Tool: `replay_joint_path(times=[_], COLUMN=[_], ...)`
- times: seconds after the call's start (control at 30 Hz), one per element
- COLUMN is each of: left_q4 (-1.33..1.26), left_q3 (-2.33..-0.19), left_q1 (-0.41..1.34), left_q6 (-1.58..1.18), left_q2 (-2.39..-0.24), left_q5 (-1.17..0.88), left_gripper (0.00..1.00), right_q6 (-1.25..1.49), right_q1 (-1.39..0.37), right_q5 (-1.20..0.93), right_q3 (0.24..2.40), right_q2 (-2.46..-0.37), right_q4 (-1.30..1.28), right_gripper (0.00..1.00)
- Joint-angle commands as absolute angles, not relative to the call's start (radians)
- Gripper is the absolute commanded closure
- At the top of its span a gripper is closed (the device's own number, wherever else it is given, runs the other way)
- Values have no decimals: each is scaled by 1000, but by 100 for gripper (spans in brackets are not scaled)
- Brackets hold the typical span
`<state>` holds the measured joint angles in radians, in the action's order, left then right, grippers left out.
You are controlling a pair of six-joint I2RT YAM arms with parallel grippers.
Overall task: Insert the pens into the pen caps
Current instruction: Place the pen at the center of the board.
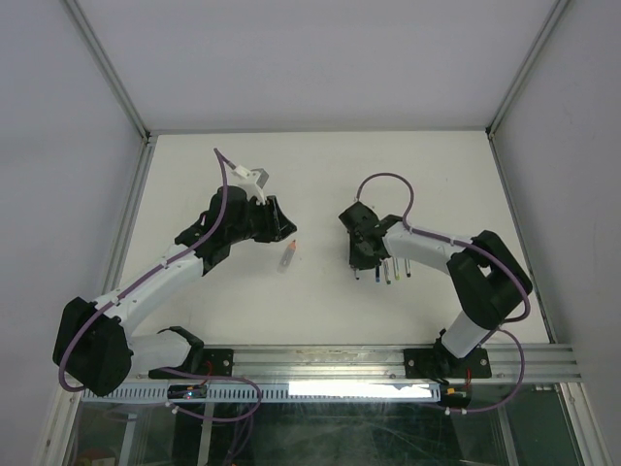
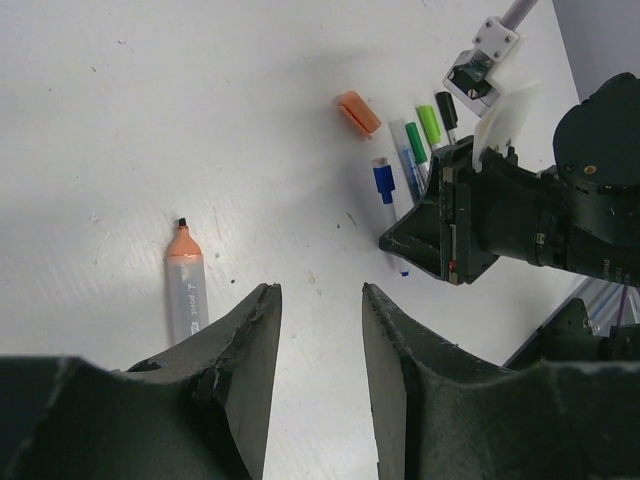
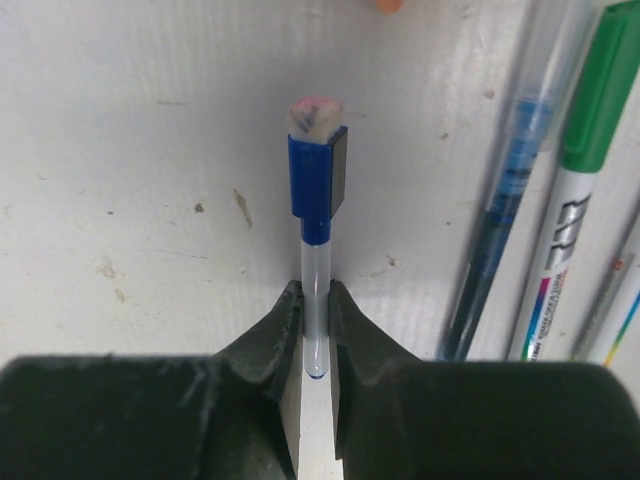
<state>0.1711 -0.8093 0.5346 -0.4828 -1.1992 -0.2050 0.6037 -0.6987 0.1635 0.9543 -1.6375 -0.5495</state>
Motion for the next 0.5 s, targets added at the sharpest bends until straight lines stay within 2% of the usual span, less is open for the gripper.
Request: replay_joint_path(times=[0.0,0.27,0.47], left_q4=[157,182,223], left_q3=[-812,-811,-814], left_q1=[525,525,526], left_q6=[-472,-470,-451], left_q2=[-1171,-1170,-1183], left_q5=[-180,-156,-111], left_gripper=[62,62,61], right_q6=[613,623,621], right_q1=[-713,-720,-719], right_q5=[119,111,107], right_q3=[1003,1014,1004], right_q2=[-1668,-1684,-1654], right_q4=[-511,-508,-501], right_gripper=[86,80,71])
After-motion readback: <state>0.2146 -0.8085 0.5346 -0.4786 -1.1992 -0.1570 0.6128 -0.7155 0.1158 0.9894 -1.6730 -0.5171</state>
